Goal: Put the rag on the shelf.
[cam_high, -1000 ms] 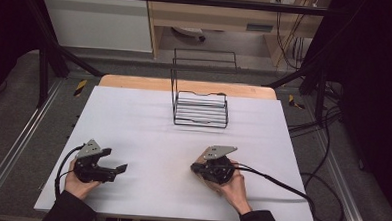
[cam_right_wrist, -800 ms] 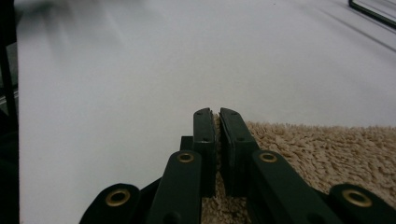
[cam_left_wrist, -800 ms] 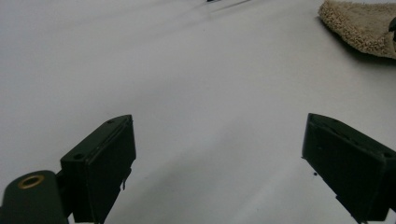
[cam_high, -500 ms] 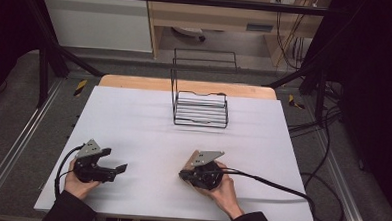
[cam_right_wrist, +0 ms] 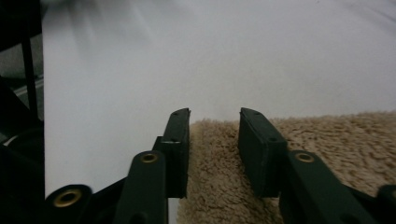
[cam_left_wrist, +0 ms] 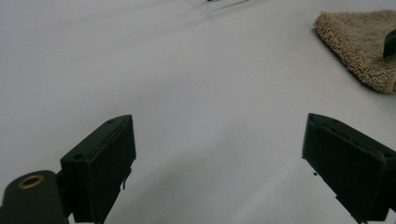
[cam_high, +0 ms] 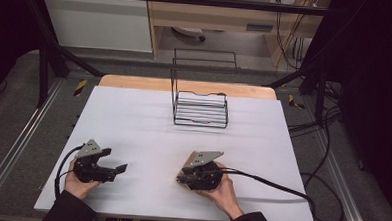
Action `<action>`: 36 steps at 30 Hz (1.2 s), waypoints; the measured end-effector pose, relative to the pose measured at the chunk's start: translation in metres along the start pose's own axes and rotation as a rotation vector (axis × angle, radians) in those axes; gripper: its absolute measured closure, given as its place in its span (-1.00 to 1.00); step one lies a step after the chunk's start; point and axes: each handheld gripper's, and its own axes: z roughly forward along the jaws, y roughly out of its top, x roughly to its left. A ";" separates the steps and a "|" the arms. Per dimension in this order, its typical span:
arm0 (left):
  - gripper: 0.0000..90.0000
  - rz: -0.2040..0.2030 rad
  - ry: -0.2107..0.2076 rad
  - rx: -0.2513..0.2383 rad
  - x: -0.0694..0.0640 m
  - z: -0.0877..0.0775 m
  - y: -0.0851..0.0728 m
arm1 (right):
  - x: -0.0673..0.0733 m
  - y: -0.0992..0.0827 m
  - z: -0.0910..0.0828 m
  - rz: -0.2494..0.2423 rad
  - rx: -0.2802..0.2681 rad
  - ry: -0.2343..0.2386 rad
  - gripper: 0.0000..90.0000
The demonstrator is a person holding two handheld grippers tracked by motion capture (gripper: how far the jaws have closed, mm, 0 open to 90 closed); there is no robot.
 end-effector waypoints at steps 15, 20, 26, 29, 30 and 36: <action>-0.79 -0.016 0.001 0.009 -0.001 0.003 0.000 | -0.048 -0.028 -0.061 0.174 -0.065 -0.178 -0.22; -0.79 -0.014 0.002 0.011 -0.001 0.004 0.001 | -0.060 -0.046 -0.073 0.244 -0.041 -0.253 -0.01; -0.79 -0.011 0.002 0.015 -0.001 0.004 0.001 | -0.066 -0.055 -0.071 0.290 0.006 -0.270 0.37; -0.79 -0.013 0.002 0.013 -0.001 0.004 0.000 | -0.065 -0.056 -0.069 0.299 0.011 -0.245 0.75; -0.79 -0.013 0.002 0.013 -0.001 0.004 0.000 | -0.065 -0.056 -0.069 0.299 0.011 -0.245 0.75; -0.79 -0.009 0.004 0.014 -0.002 0.004 0.001 | -0.068 -0.054 -0.071 0.301 0.006 -0.265 0.91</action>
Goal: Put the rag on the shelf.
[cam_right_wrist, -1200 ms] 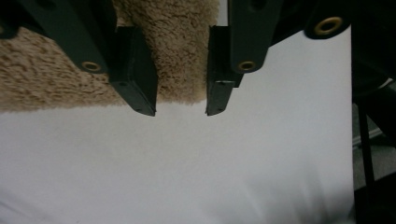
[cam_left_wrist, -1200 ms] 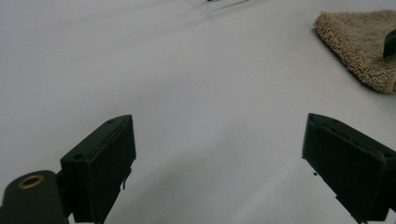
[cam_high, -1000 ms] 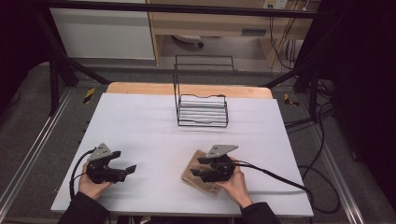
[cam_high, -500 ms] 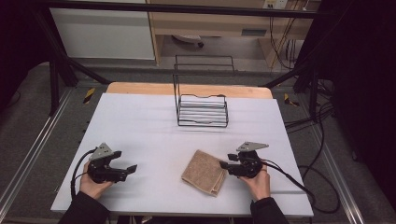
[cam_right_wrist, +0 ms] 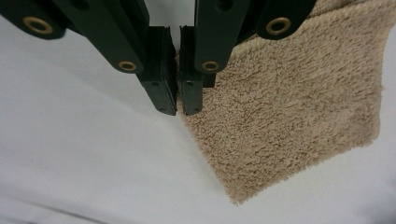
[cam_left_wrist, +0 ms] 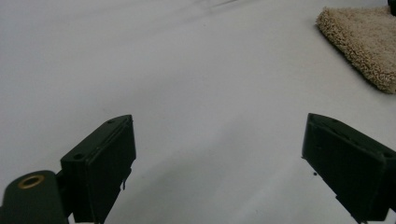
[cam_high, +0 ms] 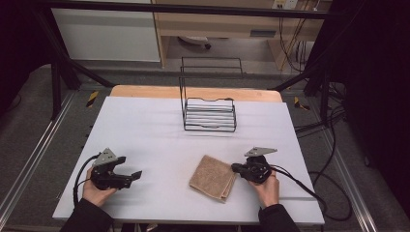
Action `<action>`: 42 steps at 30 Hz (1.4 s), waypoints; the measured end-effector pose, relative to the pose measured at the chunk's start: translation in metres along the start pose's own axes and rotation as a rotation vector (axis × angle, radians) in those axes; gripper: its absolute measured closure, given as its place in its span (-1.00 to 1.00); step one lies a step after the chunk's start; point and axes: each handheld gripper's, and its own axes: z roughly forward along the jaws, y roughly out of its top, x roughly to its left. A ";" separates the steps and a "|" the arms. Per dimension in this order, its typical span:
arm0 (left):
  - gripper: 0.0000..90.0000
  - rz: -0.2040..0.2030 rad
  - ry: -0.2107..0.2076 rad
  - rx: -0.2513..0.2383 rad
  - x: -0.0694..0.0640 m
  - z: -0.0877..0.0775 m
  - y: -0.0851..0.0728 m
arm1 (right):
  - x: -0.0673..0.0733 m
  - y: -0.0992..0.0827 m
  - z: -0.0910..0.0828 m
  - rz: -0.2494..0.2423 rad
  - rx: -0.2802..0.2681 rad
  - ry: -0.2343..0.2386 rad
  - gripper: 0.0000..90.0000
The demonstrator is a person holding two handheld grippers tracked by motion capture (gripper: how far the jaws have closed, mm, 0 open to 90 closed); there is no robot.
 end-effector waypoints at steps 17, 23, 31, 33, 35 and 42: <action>-0.78 0.000 0.002 0.008 -0.004 0.002 0.002 | -0.005 -0.001 0.006 0.077 0.056 0.028 0.87; -0.78 -0.005 0.013 0.007 -0.005 0.003 0.003 | -0.005 0.005 0.006 0.048 0.026 0.011 0.91; -0.78 -0.017 0.023 0.012 -0.009 0.005 0.005 | -0.007 0.008 0.012 0.028 -0.001 -0.003 0.81; -0.78 -0.023 0.023 0.013 -0.010 0.005 0.005 | -0.007 0.009 0.007 0.018 -0.025 -0.006 0.72; -0.78 -0.029 0.018 0.013 -0.011 0.006 0.007 | -0.008 0.010 0.002 0.025 -0.049 0.002 0.57; -0.78 -0.023 0.011 0.006 -0.018 0.009 0.012 | -0.011 0.005 -0.011 0.019 -0.088 0.008 0.15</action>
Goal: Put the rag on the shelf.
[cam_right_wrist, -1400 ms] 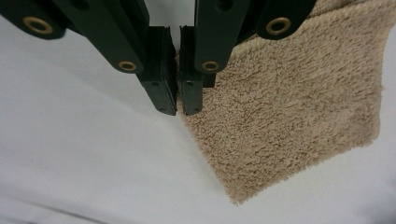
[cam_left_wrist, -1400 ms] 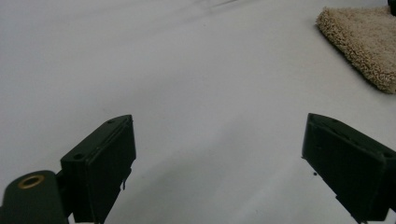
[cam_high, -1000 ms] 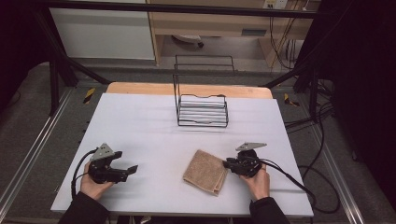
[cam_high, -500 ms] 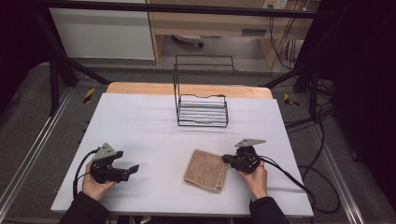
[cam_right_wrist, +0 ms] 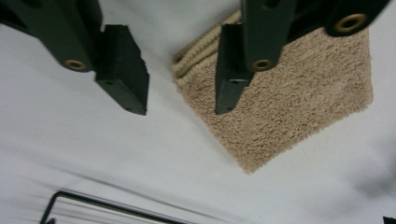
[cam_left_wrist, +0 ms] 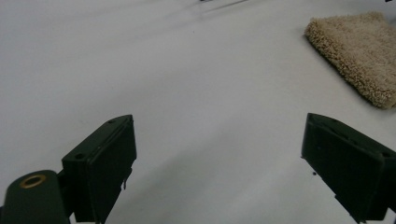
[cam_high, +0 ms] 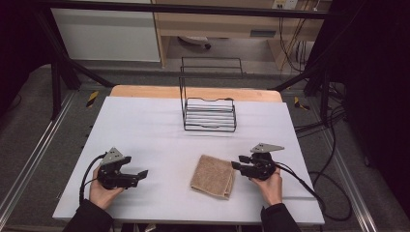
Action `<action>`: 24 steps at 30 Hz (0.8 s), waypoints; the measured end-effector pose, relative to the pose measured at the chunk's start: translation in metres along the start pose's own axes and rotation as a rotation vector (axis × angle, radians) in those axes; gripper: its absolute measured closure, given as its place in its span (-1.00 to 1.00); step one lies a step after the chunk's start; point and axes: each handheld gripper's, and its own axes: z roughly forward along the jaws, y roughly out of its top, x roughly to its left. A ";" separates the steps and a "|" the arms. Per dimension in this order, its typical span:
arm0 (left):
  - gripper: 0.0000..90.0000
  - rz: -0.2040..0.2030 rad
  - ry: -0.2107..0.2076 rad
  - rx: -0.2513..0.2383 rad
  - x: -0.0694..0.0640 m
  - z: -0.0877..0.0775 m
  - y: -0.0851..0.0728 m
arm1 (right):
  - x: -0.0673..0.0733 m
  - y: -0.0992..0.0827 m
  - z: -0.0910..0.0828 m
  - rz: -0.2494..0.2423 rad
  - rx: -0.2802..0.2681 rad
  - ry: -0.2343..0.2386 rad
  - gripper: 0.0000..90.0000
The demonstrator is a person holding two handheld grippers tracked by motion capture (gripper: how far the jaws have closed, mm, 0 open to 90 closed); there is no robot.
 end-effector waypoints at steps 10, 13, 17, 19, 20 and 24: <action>-0.79 0.013 -0.014 0.001 -0.013 0.010 0.017 | -0.013 -0.012 -0.010 0.018 -0.019 -0.038 -0.47; -0.79 0.024 -0.017 0.014 -0.018 0.016 0.022 | -0.015 -0.015 -0.012 0.029 -0.034 -0.030 -0.59; -0.79 0.039 -0.030 0.025 -0.031 0.029 0.032 | -0.017 -0.018 -0.016 0.042 -0.034 -0.022 -0.73; -0.79 0.033 -0.039 0.023 -0.036 0.035 0.036 | -0.018 -0.019 -0.017 0.052 -0.034 -0.024 -0.78; -0.78 0.033 -0.039 0.023 -0.036 0.035 0.036 | -0.018 -0.019 -0.017 0.052 -0.034 -0.024 -0.78; -0.78 0.039 -0.049 0.029 -0.046 0.047 0.048 | -0.018 -0.021 -0.018 0.063 -0.032 -0.016 -0.83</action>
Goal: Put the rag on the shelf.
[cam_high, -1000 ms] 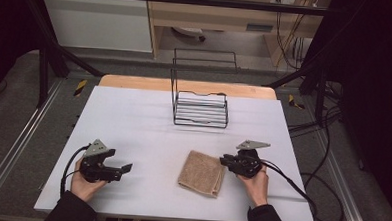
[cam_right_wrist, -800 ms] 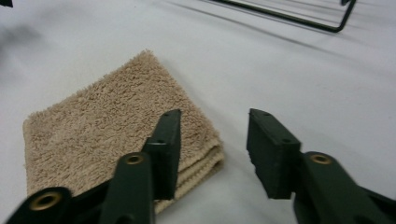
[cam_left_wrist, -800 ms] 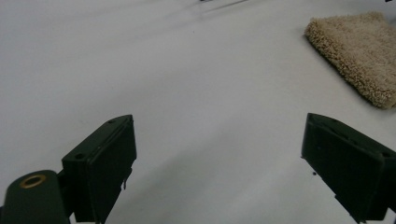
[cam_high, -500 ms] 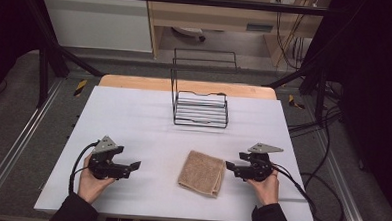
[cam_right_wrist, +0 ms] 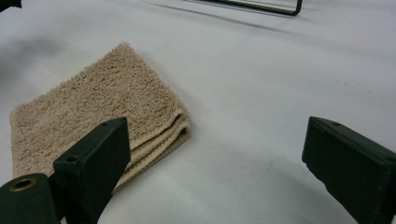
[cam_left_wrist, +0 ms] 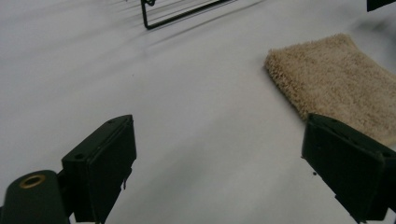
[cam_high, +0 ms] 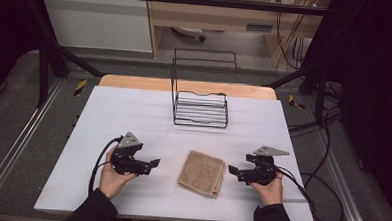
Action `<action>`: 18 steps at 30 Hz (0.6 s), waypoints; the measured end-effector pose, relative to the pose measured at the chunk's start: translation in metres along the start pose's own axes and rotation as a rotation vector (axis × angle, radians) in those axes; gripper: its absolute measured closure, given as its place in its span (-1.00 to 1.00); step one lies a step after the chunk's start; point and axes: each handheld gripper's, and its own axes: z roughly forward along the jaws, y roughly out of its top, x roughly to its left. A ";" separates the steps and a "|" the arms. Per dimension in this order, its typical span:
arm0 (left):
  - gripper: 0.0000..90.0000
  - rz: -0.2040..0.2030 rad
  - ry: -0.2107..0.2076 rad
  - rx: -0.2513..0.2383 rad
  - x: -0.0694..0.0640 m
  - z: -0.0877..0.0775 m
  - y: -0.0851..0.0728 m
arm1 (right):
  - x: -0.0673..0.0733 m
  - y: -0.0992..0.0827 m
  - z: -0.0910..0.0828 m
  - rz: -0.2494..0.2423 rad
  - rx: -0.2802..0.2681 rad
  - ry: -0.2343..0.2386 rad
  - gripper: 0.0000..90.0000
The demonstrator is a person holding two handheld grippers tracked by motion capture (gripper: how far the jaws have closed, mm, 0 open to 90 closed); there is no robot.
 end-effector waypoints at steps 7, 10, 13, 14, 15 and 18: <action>-0.75 -0.001 -0.022 0.019 -0.015 0.028 0.018 | 0.000 0.000 0.002 0.008 0.005 0.005 -0.89; -0.72 -0.003 -0.027 0.030 -0.020 0.040 0.024 | 0.000 0.000 0.002 0.006 0.004 0.001 -0.90; -0.68 -0.010 -0.023 0.040 -0.024 0.053 0.030 | 0.000 -0.001 0.002 0.004 0.005 -0.003 -0.91; -0.66 -0.010 -0.023 0.040 -0.024 0.053 0.030 | 0.000 -0.001 0.002 0.004 0.005 -0.003 -0.91; -0.64 -0.023 -0.027 0.043 -0.026 0.059 0.032 | 0.000 -0.001 0.002 0.004 0.002 -0.003 -0.91; -0.56 -0.026 -0.019 0.044 -0.027 0.064 0.034 | 0.000 -0.001 0.003 0.006 0.003 -0.003 -0.91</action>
